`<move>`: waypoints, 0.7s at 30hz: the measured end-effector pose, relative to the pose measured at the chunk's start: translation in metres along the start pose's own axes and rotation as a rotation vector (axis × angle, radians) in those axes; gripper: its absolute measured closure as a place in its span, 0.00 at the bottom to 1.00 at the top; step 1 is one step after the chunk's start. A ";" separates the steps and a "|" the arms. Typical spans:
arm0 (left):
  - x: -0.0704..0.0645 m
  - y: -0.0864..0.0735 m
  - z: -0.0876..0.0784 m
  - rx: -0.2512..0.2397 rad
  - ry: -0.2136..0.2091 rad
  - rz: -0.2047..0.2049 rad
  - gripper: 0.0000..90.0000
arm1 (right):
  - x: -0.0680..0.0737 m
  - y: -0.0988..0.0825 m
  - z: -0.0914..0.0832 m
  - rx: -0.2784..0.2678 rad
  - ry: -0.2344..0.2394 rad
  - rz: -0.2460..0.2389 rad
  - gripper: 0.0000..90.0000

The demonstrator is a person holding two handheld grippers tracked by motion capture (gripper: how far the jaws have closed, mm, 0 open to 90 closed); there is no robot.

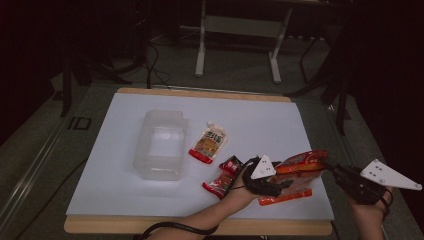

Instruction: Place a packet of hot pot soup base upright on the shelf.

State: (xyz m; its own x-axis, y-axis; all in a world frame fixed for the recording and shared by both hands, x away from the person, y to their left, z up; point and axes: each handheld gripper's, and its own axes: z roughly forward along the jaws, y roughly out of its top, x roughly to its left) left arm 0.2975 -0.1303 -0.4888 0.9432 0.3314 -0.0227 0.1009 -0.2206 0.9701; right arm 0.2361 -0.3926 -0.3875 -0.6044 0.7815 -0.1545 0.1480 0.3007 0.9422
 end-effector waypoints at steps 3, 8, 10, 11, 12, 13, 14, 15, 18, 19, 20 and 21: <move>-0.001 0.000 0.002 -0.011 -0.005 0.005 0.50 | 0.000 0.000 0.000 0.000 -0.001 0.000 0.98; -0.004 -0.001 0.004 -0.009 -0.031 0.017 0.73 | 0.000 -0.001 -0.001 0.002 -0.001 -0.001 0.98; -0.005 0.000 0.004 -0.001 -0.030 0.020 0.78 | -0.001 -0.001 0.000 0.004 -0.009 0.000 0.98; -0.005 0.001 0.005 0.000 -0.036 0.019 0.78 | -0.002 -0.001 0.000 0.002 -0.008 0.003 0.98; -0.003 0.001 0.004 0.003 -0.047 0.019 0.79 | -0.002 -0.002 0.000 0.001 -0.004 0.010 0.98; -0.002 0.001 0.004 -0.001 -0.049 0.029 0.79 | -0.003 -0.002 0.000 -0.001 -0.003 0.014 0.98; -0.002 0.000 0.004 -0.003 -0.053 0.033 0.79 | -0.003 -0.002 0.000 -0.002 -0.002 0.012 0.98; -0.002 0.000 0.004 -0.006 -0.055 0.039 0.79 | -0.002 -0.001 0.000 0.000 -0.005 0.009 0.98; 0.000 0.000 0.004 -0.012 -0.065 0.034 0.79 | -0.001 0.000 0.001 0.003 -0.016 0.001 0.97; 0.000 0.001 0.003 -0.014 -0.067 0.034 0.79 | -0.002 0.001 0.001 0.002 -0.012 0.005 0.97; 0.000 0.003 0.003 -0.016 -0.071 0.031 0.79 | -0.002 0.002 0.001 0.000 -0.012 0.009 0.97; 0.000 0.005 0.003 -0.021 -0.075 0.024 0.79 | -0.002 0.003 0.001 -0.005 -0.015 0.007 0.97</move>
State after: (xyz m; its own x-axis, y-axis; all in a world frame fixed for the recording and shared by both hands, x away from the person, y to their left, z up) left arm 0.2991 -0.1336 -0.4848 0.9664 0.2564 -0.0163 0.0717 -0.2080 0.9755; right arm 0.2383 -0.3931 -0.3847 -0.5914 0.7919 -0.1521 0.1483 0.2922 0.9448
